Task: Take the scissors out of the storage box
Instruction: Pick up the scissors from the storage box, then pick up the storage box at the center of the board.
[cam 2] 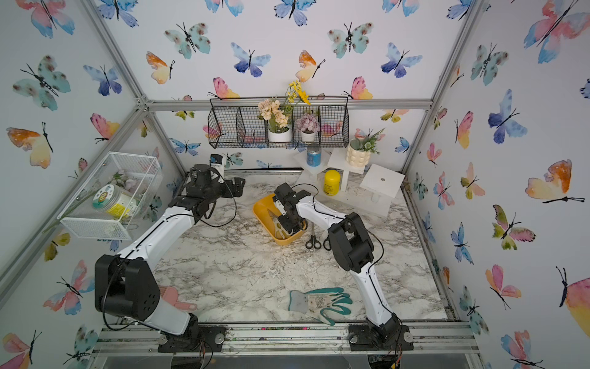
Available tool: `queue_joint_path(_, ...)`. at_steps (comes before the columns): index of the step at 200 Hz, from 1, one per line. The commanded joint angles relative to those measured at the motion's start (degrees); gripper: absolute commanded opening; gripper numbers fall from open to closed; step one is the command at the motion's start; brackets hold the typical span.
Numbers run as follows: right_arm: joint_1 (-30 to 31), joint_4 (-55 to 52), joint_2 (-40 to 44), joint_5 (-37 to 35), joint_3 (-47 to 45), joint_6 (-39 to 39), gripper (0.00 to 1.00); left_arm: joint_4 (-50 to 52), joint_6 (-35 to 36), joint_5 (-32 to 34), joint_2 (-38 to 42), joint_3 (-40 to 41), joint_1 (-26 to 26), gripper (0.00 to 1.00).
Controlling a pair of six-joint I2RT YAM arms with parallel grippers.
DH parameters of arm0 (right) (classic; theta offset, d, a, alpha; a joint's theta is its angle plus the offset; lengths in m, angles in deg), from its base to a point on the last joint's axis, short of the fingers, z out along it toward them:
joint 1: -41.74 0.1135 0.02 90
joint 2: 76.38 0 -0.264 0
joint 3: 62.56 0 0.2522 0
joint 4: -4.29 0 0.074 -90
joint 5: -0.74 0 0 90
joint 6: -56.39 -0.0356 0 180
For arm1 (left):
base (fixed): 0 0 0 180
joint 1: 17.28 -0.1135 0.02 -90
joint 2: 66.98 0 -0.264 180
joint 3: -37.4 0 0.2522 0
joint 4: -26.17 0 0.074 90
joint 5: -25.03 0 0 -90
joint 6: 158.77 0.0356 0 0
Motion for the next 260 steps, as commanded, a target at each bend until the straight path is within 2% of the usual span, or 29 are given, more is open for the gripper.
queue_joint_path(1, -0.1, -1.6, -0.7, -2.0, -1.0, -0.2, 0.26, 6.3, -10.5, 0.8, -4.4, 0.0, 0.6, 0.85)
queue_joint_path(27, -0.1, 0.4, 0.9, -1.5, -2.3, -1.0, 0.19, 9.9, -17.5, -4.0, -10.2, -1.1, 0.7, 0.69)
queue_joint_path(37, -0.1, 1.1, 1.4, -1.2, -2.5, -1.5, 0.17, 9.8, -19.9, -5.4, -11.8, -0.8, 1.1, 0.66)
queue_joint_path(59, 0.0, 1.9, 2.2, 0.0, -2.3, -3.6, 0.12, 9.4, -21.9, -5.1, -14.1, -1.0, 3.3, 0.65)
queue_joint_path(100, 0.0, 6.5, 8.1, 1.3, -4.4, -7.0, 0.09, 9.2, -25.7, -4.5, -16.9, -1.8, 5.9, 0.64)
queue_joint_path(180, -0.1, 6.0, 16.6, -5.1, -6.0, -7.6, 0.09, 9.5, -29.7, -4.1, -19.0, 0.0, 6.7, 0.56)
queue_joint_path(197, -0.1, 5.8, 17.0, -5.5, -6.2, -7.5, 0.09, 9.6, -30.0, -4.5, -20.5, -0.6, 6.9, 0.47)
queue_joint_path(213, -0.1, 5.7, 17.0, -5.3, -6.1, -7.5, 0.09, 10.6, -30.6, -5.2, -22.3, -2.0, 6.9, 0.2)
queue_joint_path(220, -0.1, 5.7, 17.2, -5.3, -6.3, -7.7, 0.09, 10.9, -30.8, -5.2, -22.9, -2.4, 6.8, 0.12)
queue_joint_path(260, -0.1, 6.5, 18.6, -4.6, -8.9, -8.5, 0.09, 12.1, -30.9, -2.6, -22.6, -2.6, 5.3, 0.08)
